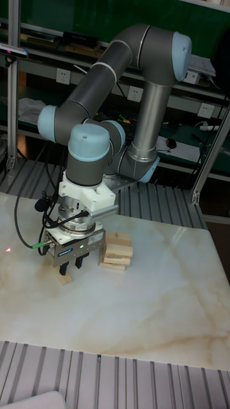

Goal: Play Jenga

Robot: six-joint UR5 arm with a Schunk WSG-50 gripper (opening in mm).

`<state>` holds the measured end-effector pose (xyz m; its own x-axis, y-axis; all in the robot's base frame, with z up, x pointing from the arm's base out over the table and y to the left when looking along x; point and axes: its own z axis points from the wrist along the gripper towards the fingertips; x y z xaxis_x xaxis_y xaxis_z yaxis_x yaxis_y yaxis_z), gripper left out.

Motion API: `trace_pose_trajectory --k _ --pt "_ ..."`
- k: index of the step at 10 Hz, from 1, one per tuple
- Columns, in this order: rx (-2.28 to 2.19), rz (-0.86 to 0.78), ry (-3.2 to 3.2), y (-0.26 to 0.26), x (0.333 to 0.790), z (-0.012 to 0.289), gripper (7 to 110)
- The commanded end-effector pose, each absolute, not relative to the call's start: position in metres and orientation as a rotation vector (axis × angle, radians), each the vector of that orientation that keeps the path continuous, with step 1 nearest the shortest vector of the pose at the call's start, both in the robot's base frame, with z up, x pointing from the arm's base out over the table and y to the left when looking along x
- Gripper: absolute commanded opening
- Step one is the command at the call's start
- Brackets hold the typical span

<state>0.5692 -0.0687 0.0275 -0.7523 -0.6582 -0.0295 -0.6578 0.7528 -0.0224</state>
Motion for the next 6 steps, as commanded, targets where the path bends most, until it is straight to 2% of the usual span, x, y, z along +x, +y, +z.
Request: trace_pose_trajectory --k 1,6 --pt "-1.094 -0.018 2.898 -0.064 0.570 0.044 44" --pt "-1.099 -0.036 2.910 -0.060 0.565 0.061 44"
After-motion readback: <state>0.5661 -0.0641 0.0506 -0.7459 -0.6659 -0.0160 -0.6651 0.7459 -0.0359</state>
